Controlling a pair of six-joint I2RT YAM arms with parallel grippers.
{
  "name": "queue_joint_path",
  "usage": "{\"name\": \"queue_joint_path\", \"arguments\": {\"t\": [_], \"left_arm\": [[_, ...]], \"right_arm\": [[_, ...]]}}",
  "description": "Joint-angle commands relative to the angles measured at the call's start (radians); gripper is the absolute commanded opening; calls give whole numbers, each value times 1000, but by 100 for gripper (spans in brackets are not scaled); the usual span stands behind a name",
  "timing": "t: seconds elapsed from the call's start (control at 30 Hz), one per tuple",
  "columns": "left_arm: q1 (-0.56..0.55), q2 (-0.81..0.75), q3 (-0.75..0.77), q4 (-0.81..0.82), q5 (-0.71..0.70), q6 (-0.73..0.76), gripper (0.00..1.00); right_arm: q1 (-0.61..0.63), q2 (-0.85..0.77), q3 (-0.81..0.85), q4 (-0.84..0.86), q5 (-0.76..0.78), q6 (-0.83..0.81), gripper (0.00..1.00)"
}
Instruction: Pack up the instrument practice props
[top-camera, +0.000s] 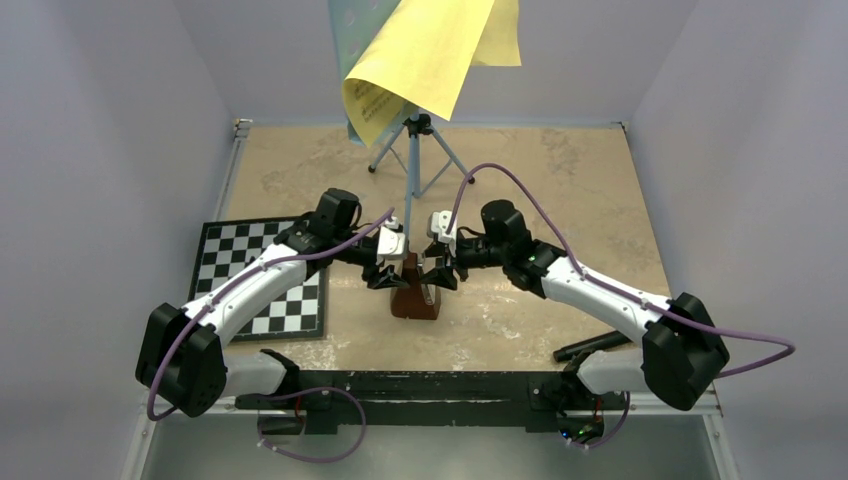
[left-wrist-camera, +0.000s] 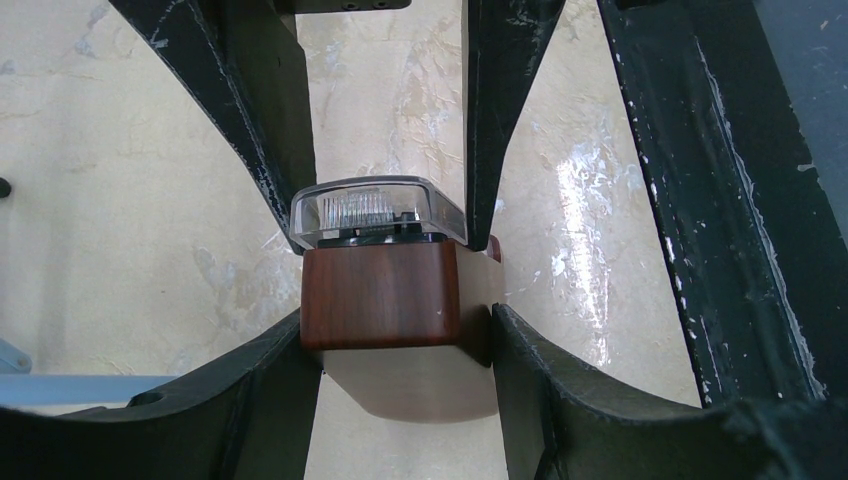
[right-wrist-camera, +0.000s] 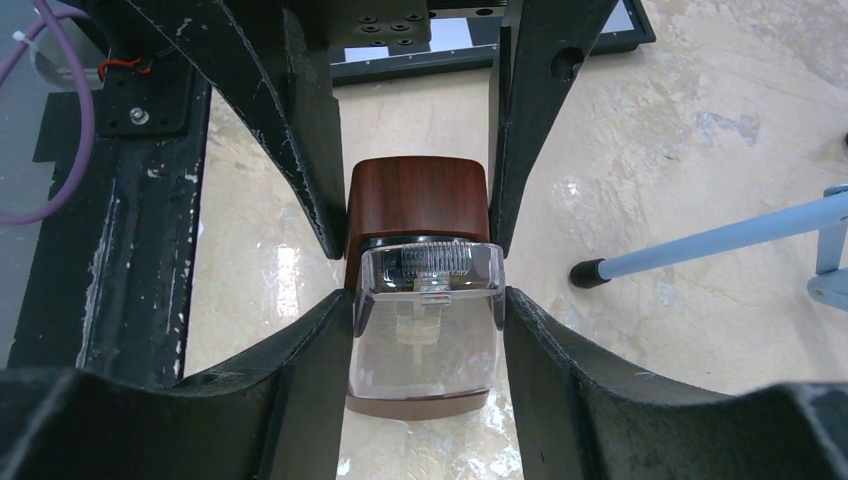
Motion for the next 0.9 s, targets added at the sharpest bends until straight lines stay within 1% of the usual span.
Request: {"name": "queue_joint_path", "arguments": {"t": [0.0,0.2,0.37,0.47,0.53,0.63,0.87], "left_arm": [[-15,44,-43,9,-97,31,0],[-15,49,-41,7,-100,34,0],[-14,58,-43,4,-107,45,0],[-15,58,-47,4,-108,45,0],[-15,58,-45,5,-109,44,0],[-15,58,-44,5,-110,44,0],[-15,61,-43,5,-111,48,0]], "right_arm": [[15,-34,37,-33,-77,85,0],[16,-16,29,-14,-54,59,0],[16,-31,39,-32,-88,99,0],[15,-58,39,-66,-62,79,0],[21,-73,28,-69,-1,58,0],[27,-79,2,-37,20,34,0],[28,-7,3,32,13,32,0]]}}
